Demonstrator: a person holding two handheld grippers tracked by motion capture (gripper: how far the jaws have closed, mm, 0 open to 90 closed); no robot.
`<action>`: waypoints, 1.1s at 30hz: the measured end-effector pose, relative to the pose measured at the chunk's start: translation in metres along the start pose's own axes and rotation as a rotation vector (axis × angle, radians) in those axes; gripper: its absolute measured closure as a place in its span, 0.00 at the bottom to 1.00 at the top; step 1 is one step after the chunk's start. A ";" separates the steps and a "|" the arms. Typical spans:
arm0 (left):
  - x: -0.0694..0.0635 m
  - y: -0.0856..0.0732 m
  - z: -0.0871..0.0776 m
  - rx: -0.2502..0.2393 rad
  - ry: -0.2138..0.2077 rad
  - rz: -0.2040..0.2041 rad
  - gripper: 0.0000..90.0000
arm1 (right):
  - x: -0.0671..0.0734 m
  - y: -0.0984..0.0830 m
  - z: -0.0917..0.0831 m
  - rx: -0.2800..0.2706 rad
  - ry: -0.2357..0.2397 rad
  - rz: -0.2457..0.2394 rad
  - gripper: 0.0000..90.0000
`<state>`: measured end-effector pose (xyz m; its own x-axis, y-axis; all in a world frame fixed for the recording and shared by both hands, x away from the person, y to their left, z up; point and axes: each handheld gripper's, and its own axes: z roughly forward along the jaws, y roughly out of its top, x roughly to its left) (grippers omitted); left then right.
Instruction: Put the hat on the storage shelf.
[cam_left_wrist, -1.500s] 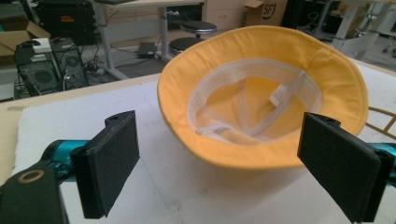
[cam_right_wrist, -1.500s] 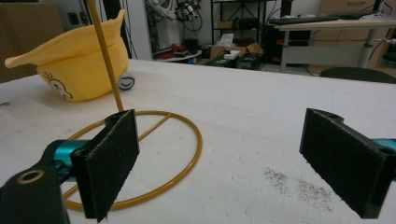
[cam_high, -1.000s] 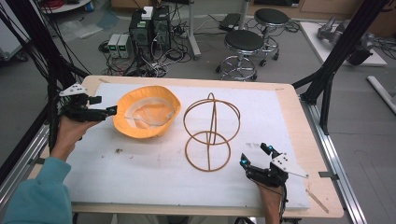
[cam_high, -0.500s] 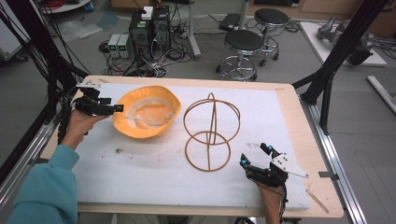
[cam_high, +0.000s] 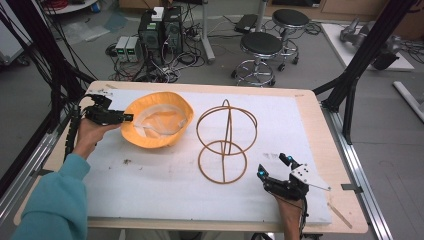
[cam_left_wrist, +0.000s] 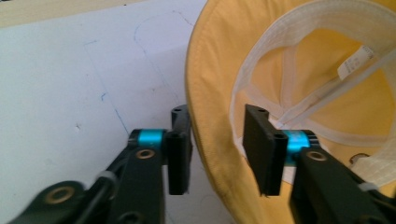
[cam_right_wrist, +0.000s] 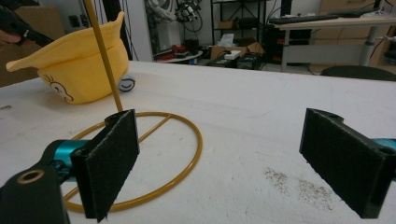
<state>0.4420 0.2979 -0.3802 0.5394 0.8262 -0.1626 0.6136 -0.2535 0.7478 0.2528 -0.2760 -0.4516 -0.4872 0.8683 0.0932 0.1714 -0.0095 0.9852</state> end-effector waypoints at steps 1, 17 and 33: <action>-0.001 0.000 0.000 -0.003 0.004 0.011 0.76 | 0.000 0.000 0.000 -0.002 -0.001 -0.003 0.12; -0.009 0.006 -0.019 -0.129 0.006 0.015 0.95 | -0.001 0.000 0.000 -0.005 -0.006 -0.003 0.12; 0.005 0.033 -0.063 -0.206 0.095 0.070 0.96 | 0.000 0.000 0.000 0.002 -0.008 -0.002 0.12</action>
<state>0.4284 0.3260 -0.3157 0.5136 0.8564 -0.0521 0.4408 -0.2113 0.8724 0.2528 -0.2757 -0.4516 -0.4805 0.8723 0.0901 0.1721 -0.0069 0.9851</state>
